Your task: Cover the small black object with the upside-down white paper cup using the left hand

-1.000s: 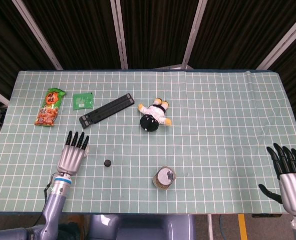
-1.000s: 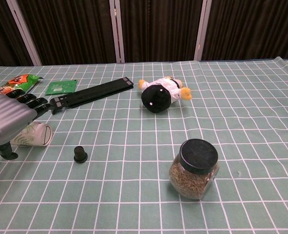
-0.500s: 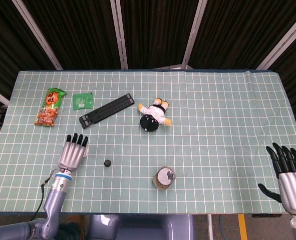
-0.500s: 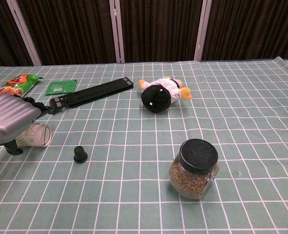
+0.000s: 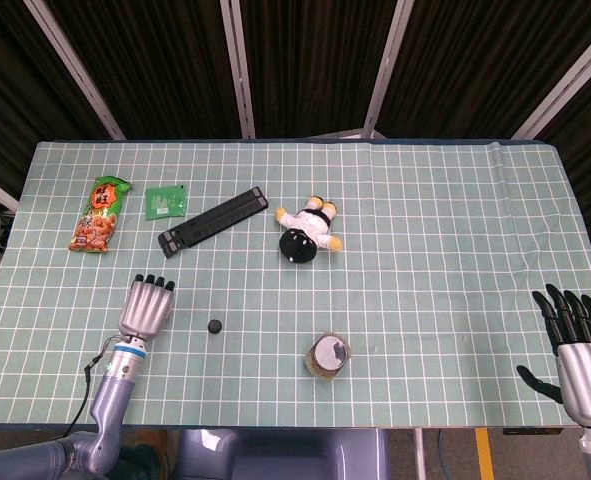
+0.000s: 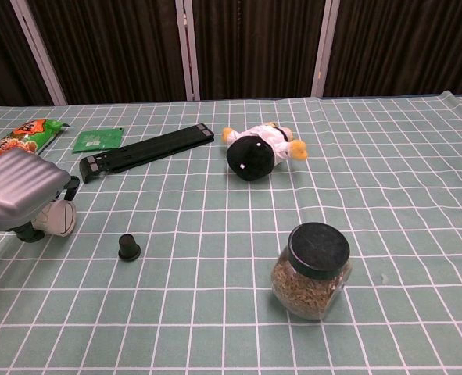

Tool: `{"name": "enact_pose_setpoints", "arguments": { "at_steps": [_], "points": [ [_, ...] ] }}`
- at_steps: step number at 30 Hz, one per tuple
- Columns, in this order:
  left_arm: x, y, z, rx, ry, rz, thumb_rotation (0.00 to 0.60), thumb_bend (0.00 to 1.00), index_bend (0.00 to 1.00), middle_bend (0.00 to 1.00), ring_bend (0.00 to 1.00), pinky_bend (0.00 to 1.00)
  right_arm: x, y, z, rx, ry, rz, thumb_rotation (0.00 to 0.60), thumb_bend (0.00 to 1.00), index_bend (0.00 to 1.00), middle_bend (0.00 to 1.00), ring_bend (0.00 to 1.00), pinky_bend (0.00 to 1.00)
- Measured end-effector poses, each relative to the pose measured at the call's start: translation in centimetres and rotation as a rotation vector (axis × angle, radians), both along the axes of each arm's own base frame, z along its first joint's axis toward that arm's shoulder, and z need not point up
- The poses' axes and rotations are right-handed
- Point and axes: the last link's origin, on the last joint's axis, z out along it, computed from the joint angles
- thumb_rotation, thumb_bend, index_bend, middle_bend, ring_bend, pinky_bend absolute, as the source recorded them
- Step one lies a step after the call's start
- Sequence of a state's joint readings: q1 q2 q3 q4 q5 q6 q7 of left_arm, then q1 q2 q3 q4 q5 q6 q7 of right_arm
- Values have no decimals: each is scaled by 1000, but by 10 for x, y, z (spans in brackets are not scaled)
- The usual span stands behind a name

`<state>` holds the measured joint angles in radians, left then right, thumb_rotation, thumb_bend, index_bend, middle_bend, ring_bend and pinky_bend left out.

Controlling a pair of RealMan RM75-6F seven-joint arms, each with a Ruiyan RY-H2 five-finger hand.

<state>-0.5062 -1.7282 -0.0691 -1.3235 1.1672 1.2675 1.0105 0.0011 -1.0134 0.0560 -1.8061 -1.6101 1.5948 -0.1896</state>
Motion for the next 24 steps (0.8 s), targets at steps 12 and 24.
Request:
{"name": "enact_pose_setpoints", "arguments": {
  "at_steps": [12,24],
  "points": [
    [21,4,28,56,-514,35,600,223,469,447,403,466,1,0,-3,6,2,2,600,0,0,0,0,0],
    [19,9,41,-74,-1533,242,600,224,469,443,372,430,1,-2,-3,11,-7,-1,600,0,0,0,0,0]
  ]
}}
